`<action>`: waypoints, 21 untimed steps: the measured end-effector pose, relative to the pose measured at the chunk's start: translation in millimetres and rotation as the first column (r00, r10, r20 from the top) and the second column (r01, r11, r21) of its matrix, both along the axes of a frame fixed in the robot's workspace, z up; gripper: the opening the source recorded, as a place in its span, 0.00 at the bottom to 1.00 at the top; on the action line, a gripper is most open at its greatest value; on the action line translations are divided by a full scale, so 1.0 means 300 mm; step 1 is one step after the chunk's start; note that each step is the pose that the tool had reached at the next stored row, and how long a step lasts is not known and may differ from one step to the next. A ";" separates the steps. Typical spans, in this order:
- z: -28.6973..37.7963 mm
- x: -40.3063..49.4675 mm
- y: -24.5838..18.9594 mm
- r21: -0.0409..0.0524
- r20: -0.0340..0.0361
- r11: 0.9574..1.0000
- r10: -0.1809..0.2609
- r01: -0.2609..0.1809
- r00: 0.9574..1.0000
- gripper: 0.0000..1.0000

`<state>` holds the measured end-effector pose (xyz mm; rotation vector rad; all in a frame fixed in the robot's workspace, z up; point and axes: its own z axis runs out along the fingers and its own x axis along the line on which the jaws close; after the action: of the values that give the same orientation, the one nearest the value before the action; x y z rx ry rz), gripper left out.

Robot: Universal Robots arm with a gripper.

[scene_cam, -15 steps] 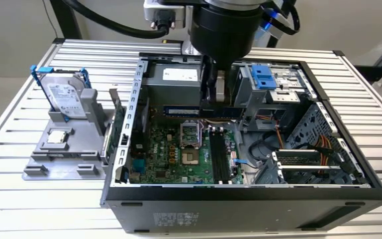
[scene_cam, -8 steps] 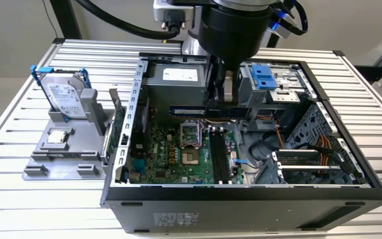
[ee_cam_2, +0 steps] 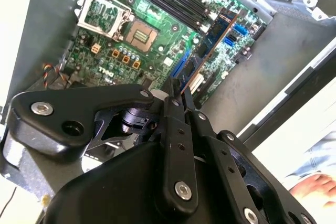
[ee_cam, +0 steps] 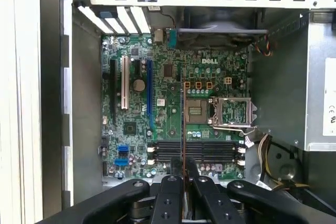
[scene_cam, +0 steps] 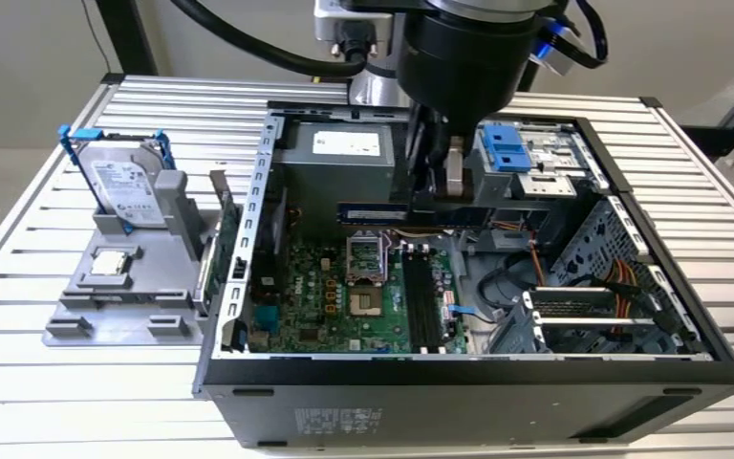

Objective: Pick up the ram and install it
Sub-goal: 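Pick up the ram and move it above insertion slot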

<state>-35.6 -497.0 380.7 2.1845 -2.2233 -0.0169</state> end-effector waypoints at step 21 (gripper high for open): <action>0.000 0.087 0.000 0.000 0.000 1.000 0.000 0.000 1.000 0.00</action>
<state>-9.5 -497.0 380.7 2.1845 -2.2235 -0.0170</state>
